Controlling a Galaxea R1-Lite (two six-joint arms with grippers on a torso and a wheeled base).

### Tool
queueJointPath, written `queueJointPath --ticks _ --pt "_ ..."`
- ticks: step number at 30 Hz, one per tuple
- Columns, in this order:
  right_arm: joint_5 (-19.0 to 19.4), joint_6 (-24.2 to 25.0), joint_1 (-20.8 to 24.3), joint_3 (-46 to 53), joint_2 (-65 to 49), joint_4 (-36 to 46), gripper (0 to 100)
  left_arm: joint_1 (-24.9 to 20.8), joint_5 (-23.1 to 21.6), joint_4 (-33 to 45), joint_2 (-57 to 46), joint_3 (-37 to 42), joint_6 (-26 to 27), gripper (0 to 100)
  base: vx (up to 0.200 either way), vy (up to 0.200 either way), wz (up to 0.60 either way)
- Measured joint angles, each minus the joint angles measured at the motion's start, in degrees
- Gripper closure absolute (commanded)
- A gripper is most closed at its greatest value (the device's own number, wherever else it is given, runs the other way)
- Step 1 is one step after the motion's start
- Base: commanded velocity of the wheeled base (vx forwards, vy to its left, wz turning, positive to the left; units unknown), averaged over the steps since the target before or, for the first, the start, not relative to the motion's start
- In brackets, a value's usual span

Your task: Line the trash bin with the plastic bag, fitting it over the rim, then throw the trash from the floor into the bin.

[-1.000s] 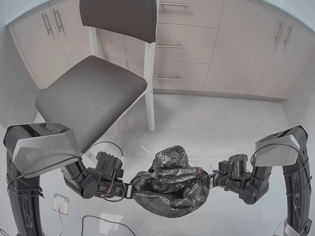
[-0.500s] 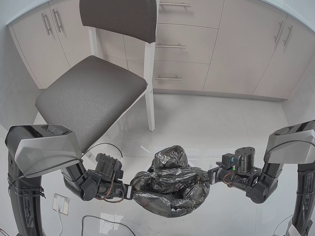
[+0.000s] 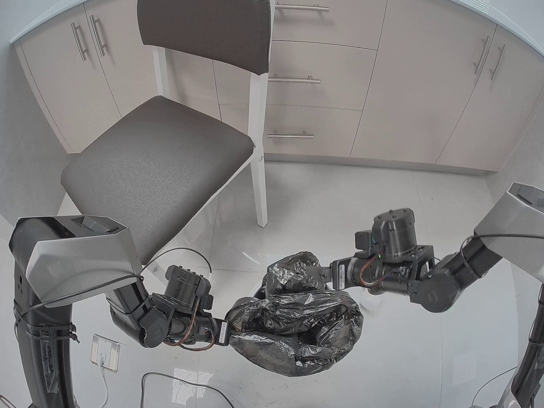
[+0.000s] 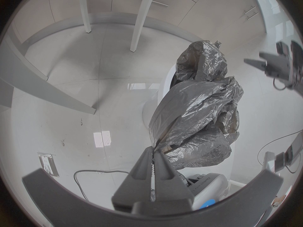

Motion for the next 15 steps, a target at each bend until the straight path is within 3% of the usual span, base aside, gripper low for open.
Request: queueJointPath --ticks 9,10,15 --pt "-1.04 2.46 2.35 -22.32 1.99 21.05 0 -0.02 0.01 -1.23 0.26 0.35 0.00 100 0.000 0.000 0.00" --pt "-1.50 2.63 2.62 -24.54 2.71 22.86 100 -0.02 0.04 -1.76 0.37 0.46 -0.02 100 0.000 0.000 0.00" --pt "-4.18 3.05 3.60 -33.07 6.90 24.88 100 -0.09 0.34 -4.24 0.80 1.21 -0.02 100 0.000 0.000 0.00"
